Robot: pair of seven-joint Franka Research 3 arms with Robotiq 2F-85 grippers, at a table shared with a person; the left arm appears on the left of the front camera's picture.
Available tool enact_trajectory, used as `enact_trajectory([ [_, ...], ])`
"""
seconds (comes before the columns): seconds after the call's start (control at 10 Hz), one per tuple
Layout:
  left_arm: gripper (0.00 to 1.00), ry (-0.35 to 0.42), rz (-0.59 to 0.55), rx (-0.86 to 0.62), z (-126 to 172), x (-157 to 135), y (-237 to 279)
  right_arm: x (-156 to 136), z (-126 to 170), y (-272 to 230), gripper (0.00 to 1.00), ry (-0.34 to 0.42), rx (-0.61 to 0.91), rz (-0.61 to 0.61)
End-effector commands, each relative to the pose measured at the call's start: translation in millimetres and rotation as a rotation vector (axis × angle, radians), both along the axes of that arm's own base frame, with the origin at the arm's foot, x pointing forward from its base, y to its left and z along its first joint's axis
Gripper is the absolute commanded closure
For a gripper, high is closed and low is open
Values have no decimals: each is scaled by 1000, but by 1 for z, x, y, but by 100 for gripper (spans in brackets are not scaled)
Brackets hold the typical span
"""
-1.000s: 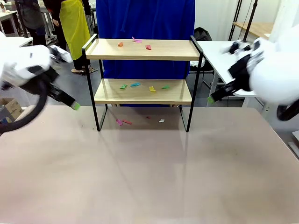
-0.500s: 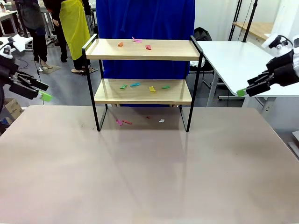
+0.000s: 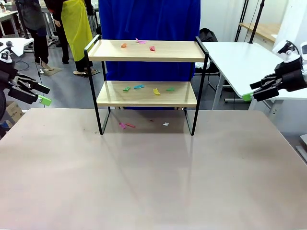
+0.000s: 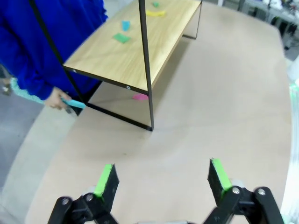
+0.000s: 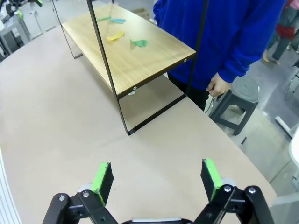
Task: Clean the shelf.
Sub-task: Pick up the Duster handed by the human.
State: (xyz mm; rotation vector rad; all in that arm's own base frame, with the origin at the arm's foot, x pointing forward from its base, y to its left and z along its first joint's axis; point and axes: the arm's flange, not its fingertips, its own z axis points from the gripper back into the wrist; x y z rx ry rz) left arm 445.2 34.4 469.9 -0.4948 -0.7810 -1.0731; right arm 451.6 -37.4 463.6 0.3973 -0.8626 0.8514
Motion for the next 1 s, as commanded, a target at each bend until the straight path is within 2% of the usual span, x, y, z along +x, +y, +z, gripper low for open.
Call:
enact_trajectory([
  [0.0, 0, 0, 12, -21, 4, -5, -2, -1, 3, -2, 0, -27, -10, 7],
  [0.1, 0, 0, 0, 0, 0, 0, 0, 0, 0, 0, 0, 0, 0, 0],
  [0.3, 0, 52, -2, -75, -15, 37, 38, 35, -9, -40, 0, -26, 86, 10],
  [0.4, 0, 68, -44, -131, -26, 48, 51, 49, -17, -54, 0, -53, 114, 36],
  [0.5, 0, 59, -92, -179, -32, 61, 60, 64, -23, -64, 0, -78, 150, 79],
  [0.7, 0, -8, -137, -243, -45, 82, 77, 91, -44, -79, 0, -131, 207, 152],
  [0.9, 0, -68, -185, -332, -57, 104, 93, 111, -62, -98, 0, -182, 221, 161],
])
